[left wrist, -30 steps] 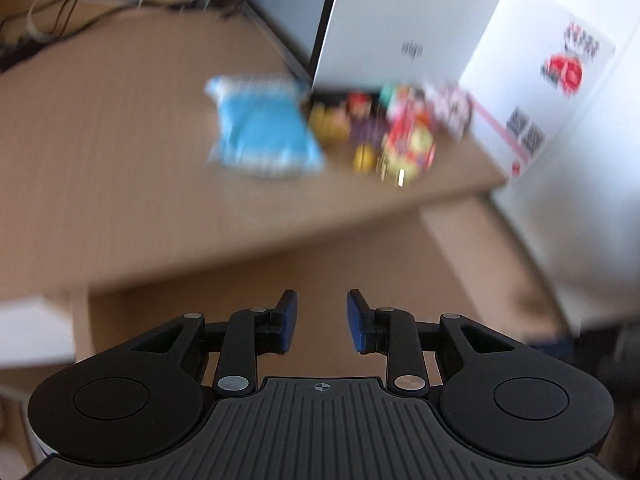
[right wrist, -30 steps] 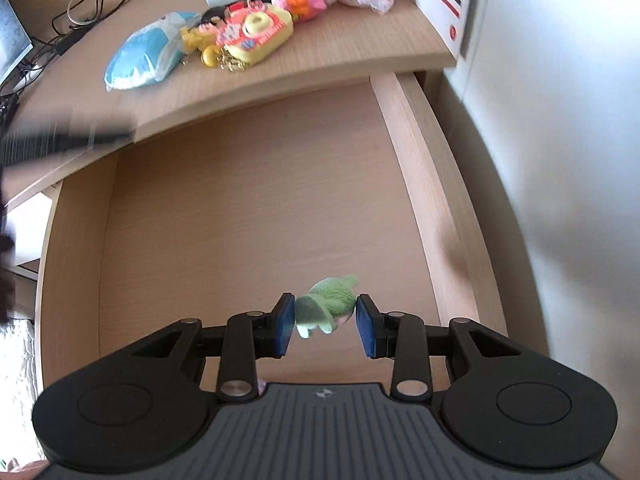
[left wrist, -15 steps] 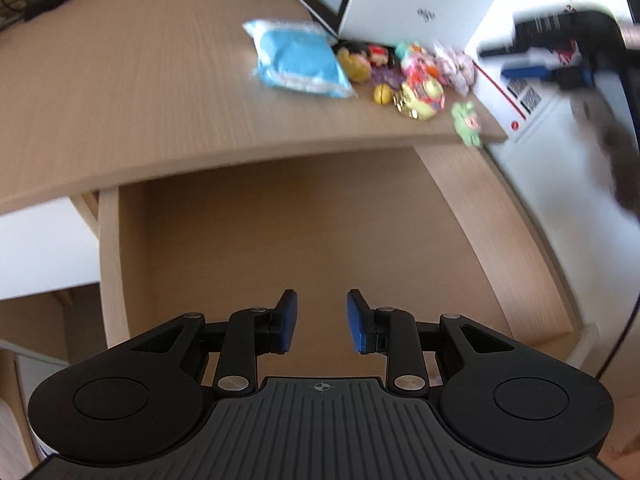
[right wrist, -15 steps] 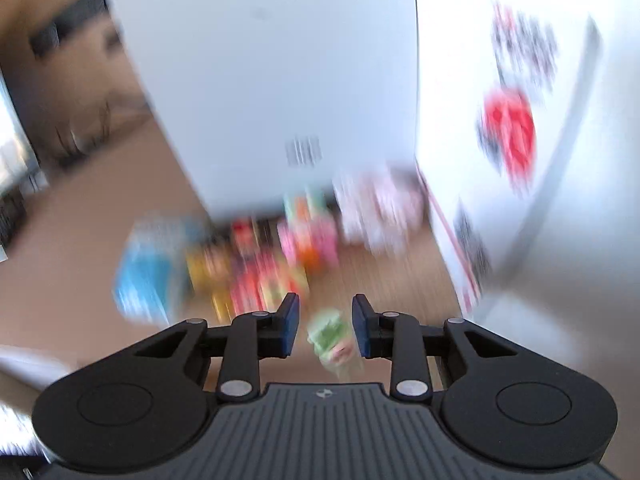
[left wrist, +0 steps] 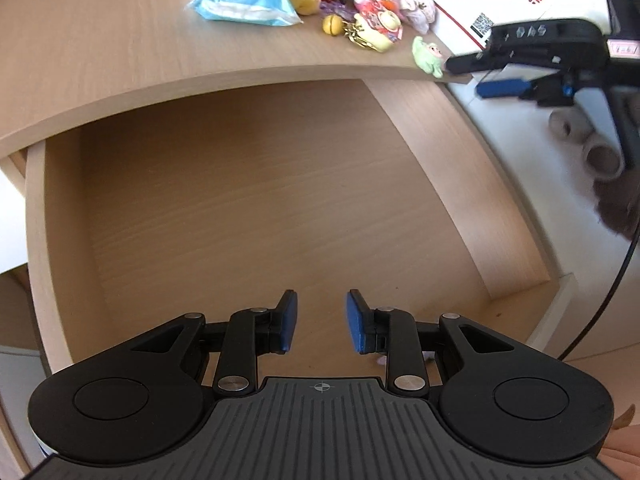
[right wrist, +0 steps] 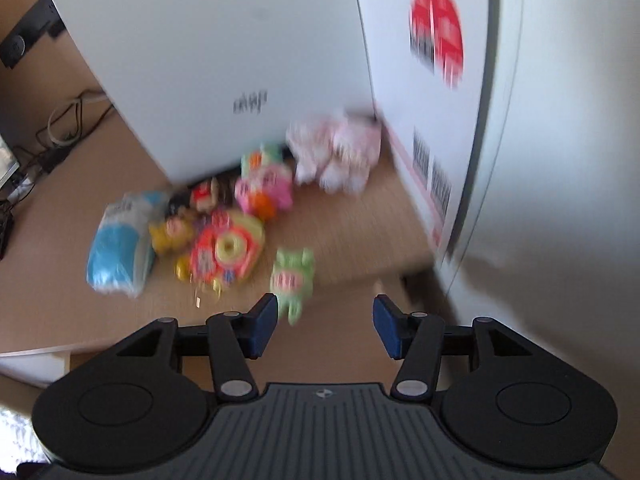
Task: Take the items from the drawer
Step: 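Reach into the drawer and grasp the lavender bunny figure with the left gripper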
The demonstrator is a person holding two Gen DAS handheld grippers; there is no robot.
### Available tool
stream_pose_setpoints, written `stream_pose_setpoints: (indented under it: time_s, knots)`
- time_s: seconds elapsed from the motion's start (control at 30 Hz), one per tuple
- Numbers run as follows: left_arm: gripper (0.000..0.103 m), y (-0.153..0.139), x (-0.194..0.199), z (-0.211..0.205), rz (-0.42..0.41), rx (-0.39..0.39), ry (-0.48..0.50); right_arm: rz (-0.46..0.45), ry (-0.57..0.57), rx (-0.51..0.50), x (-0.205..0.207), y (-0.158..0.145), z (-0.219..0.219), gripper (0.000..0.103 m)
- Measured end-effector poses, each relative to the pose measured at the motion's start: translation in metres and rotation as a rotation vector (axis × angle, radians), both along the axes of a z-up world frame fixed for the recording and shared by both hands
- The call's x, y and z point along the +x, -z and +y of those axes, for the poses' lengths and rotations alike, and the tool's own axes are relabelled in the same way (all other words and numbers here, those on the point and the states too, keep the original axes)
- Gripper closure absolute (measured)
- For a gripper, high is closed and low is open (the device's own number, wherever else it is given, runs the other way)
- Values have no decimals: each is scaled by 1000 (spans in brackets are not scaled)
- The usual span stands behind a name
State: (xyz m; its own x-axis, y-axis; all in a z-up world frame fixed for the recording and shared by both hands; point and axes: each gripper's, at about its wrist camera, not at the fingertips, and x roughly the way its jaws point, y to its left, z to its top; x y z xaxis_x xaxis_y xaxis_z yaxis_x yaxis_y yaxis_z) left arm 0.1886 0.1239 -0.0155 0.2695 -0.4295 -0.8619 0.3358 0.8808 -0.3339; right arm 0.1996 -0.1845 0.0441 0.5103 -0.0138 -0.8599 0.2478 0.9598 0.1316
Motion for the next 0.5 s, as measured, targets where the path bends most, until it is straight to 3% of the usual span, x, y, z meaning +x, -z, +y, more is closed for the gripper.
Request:
stream_pose_setpoints:
  time_s: [0.1, 0.17, 0.27, 0.5]
  knots:
    - [74, 2, -2, 0, 6, 4, -7, 25, -46, 21, -2, 9, 9, 61]
    - [74, 3, -3, 0, 12, 4, -16, 31, -70, 36, 2, 12, 20, 76]
    - [74, 4, -6, -1, 18, 6, -13, 24, -83, -7, 9, 10, 23, 84]
    - [74, 11, -13, -23, 37, 25, 129, -27, -6, -15, 23, -3, 8, 85]
